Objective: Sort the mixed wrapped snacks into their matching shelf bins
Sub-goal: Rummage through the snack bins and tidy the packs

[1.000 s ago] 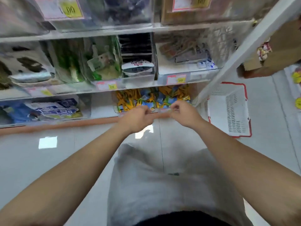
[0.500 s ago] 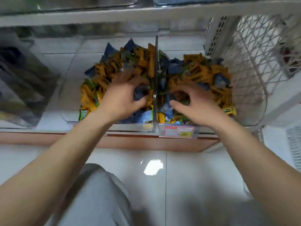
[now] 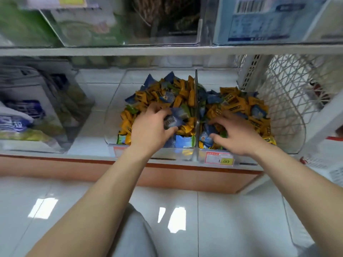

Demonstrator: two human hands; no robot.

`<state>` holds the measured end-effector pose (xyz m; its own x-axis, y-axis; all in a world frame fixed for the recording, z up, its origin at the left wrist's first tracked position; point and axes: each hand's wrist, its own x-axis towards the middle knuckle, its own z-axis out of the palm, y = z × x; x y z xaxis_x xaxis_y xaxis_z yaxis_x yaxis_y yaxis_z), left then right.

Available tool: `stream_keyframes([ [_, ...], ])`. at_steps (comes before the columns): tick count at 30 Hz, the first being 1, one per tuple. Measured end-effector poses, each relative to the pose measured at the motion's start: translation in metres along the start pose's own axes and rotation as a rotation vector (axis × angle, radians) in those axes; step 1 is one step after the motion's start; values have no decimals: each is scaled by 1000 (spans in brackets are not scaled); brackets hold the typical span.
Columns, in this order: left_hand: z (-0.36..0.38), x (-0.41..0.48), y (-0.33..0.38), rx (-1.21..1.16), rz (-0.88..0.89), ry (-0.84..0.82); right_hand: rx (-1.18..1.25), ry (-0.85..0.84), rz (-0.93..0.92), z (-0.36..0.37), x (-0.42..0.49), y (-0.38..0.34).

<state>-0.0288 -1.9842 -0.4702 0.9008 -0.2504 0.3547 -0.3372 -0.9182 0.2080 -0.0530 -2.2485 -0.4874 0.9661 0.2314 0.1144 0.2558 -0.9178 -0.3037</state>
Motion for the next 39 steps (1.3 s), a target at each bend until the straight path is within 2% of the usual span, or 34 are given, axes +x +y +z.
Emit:
stream_keyframes([
  [3,1,3,-6,-159,-33,5,-85,40,-32,-2,-5,-5],
  [6,-9,3,-1,-302,-110,66,-162,216,-16,-10,-17,-18],
  [9,-23,2,12,-376,-93,42,205,402,59,-27,-27,-40],
  [12,-43,3,25,-536,-98,-44,569,292,59,-39,-26,-65],
  [15,-56,1,30,-640,-83,-82,789,141,28,-32,-24,-82],
  [19,-52,-13,23,-797,-125,-23,815,153,-19,-22,-3,-94],
  [23,-55,-8,2,-942,-70,-122,748,212,-37,-21,17,-91],
  [25,-52,-8,-12,-837,-61,-154,756,275,4,-21,21,-84],
  [27,-43,-12,-21,-527,5,-221,786,339,27,-24,21,-74],
  [29,-32,-16,-21,-347,65,-309,795,363,26,-27,18,-64],
  [34,-20,-3,-18,-89,160,-419,518,465,102,-29,5,-33],
  [37,-20,1,-17,-46,179,-502,382,336,143,-25,0,-22],
  [39,-20,2,-13,-79,173,-444,232,221,148,-20,-3,-20],
])
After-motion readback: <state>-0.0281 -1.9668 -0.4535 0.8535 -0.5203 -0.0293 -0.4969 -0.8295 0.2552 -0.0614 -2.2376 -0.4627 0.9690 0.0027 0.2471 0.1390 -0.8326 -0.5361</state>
